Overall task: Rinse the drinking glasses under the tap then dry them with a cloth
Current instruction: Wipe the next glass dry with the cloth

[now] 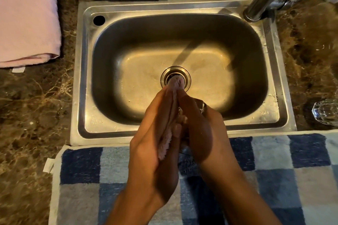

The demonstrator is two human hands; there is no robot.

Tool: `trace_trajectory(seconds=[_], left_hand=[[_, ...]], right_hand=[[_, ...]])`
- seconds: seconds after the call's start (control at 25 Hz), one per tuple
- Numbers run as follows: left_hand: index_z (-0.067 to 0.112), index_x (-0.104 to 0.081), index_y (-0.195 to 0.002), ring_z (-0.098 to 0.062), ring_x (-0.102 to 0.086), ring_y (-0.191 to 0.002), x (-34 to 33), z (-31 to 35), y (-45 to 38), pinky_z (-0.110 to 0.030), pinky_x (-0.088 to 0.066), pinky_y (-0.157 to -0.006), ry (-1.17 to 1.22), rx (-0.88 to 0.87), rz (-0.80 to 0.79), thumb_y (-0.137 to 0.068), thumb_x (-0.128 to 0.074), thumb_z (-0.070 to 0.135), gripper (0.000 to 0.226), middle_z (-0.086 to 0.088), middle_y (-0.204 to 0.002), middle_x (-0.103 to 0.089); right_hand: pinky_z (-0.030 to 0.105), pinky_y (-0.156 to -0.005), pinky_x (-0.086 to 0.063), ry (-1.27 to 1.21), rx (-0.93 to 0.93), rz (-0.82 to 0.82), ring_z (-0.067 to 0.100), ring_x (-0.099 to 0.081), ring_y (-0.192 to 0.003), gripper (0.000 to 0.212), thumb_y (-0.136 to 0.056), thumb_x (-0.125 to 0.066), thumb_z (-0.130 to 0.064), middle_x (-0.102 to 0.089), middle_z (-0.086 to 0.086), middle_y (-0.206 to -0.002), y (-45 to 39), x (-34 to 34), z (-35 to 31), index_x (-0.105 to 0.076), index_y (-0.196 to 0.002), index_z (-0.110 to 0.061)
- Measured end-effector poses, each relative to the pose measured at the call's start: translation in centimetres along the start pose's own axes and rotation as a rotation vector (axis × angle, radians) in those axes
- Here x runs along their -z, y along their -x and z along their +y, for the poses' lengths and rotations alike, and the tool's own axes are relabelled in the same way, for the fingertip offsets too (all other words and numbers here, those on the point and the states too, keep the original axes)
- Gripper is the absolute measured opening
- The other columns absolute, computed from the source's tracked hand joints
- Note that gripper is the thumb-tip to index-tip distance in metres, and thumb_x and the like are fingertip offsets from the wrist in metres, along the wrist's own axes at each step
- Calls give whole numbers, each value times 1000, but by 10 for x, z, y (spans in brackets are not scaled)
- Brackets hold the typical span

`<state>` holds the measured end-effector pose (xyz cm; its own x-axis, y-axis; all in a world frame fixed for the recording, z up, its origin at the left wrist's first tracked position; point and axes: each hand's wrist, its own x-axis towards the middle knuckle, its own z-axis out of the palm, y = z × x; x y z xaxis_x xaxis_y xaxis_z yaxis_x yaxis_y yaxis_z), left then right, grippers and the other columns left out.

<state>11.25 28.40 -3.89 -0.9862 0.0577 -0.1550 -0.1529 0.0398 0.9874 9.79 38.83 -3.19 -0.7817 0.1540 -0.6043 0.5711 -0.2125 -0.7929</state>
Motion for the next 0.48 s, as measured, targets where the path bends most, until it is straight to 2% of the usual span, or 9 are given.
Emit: trace_trajectory(seconds=[0.08, 0.2, 0.28, 0.32, 0.36, 0.44, 0.48], left_hand=[[25, -49, -143, 3, -48, -134, -3, 5, 6, -12, -41, -103, 84, 44, -54, -98, -46, 23, 45, 26, -140, -58], [13, -45, -148, -1, -43, -140, 1, 8, 1, -14, -39, -106, 34, 8, -101, -103, -35, 35, 51, 18, -149, -52], [4, -36, -151, -3, -32, -147, 3, 7, -3, -19, -29, -117, -153, -52, -239, -99, -43, 48, 68, 11, -159, -38], [7, -34, -151, -3, -28, -148, 3, 6, -2, -22, -27, -119, -292, -96, -298, -91, -51, 45, 73, 12, -160, -34], [16, -39, -149, 2, -31, -145, 5, 4, 0, -18, -28, -117, -389, -115, -273, -85, -57, 37, 71, 18, -157, -37], [29, -46, -141, 15, -39, -133, 6, 2, 3, -7, -31, -108, -410, -106, -143, -81, -73, 14, 67, 29, -143, -47], [23, -49, -141, 11, -42, -134, 6, 0, 3, -9, -33, -109, -366, -103, -125, -82, -74, -1, 69, 22, -143, -51]], right_hand=[[22, -50, -53, -10, -24, -16, 10, -71, -62, 46, -79, -62, -72, -69, -6, -64, -1, 2, 2, -68, -78, -26], [27, -60, -60, -172, -143, -131, 20, -77, -83, 56, -79, -59, -71, -78, 8, -92, -1, 9, 4, -71, -108, -24], [26, -64, -59, -312, -198, -202, 22, -76, -89, 53, -89, -52, -62, -78, 12, -98, -3, 16, 4, -75, -110, -19], [27, -65, -59, -382, -220, -205, 22, -76, -88, 50, -92, -50, -58, -78, 11, -96, -5, 19, 4, -78, -104, -17], [28, -65, -59, -432, -241, -206, 20, -76, -85, 48, -94, -49, -55, -78, 9, -93, -8, 21, 4, -80, -98, -17], [30, -66, -60, -420, -280, -216, 19, -75, -82, 49, -94, -48, -55, -78, 7, -90, -11, 22, 9, -81, -93, -19], [33, -70, -61, -352, -290, -224, 19, -75, -87, 52, -92, -48, -60, -78, 7, -94, -11, 19, 11, -79, -100, -20]])
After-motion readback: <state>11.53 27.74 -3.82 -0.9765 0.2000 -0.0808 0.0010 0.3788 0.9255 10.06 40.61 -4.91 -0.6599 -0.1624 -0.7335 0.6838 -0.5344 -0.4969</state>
